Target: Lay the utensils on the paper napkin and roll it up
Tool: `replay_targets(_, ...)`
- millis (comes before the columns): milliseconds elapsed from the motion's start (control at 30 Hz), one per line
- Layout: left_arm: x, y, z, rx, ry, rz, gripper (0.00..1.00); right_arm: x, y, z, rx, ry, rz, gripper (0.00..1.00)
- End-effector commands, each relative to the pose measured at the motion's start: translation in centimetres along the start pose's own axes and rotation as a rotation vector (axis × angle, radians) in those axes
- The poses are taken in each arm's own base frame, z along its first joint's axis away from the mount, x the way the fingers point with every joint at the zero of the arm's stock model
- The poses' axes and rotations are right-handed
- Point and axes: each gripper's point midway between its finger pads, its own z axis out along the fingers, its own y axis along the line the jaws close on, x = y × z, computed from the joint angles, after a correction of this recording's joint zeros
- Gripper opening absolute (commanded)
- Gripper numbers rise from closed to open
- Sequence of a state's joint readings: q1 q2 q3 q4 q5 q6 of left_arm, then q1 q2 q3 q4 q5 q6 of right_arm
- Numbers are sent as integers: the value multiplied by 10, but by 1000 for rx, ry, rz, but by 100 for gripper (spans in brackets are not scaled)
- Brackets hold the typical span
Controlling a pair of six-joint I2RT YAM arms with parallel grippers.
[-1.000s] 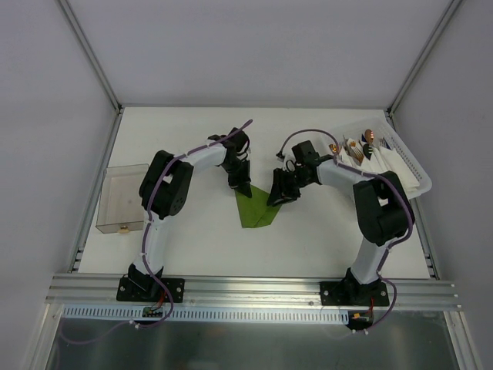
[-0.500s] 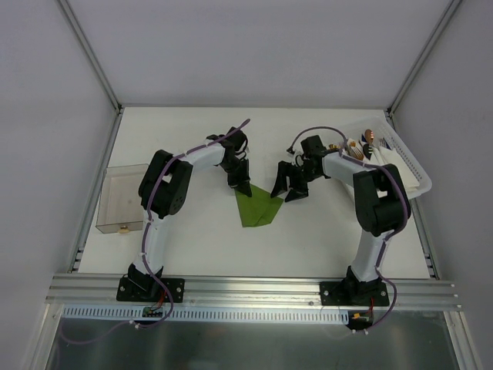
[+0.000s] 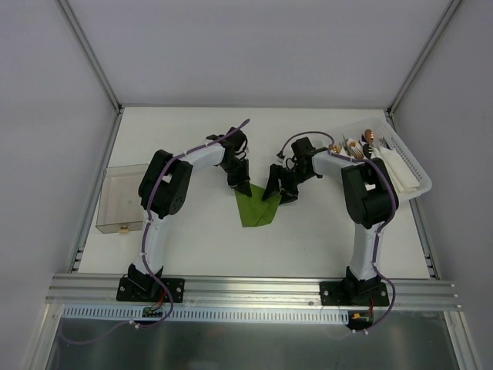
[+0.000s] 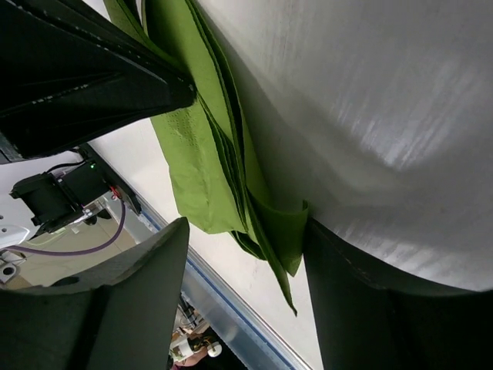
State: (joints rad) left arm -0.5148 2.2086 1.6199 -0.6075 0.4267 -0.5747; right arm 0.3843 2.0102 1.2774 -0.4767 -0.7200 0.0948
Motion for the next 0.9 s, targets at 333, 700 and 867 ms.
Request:
replay_targets(333, -5, 42, 25, -127, -25, -18, 0, 0, 36, 0, -103, -14, -63, 40)
replay_targets(700, -5, 42, 25, -126, -26, -16, 0, 5, 29, 9, 35, 4, -80, 6)
replay_targets(867, -5, 37, 20, -108, -40, -17, 0, 3, 22, 21, 59, 22, -34, 0)
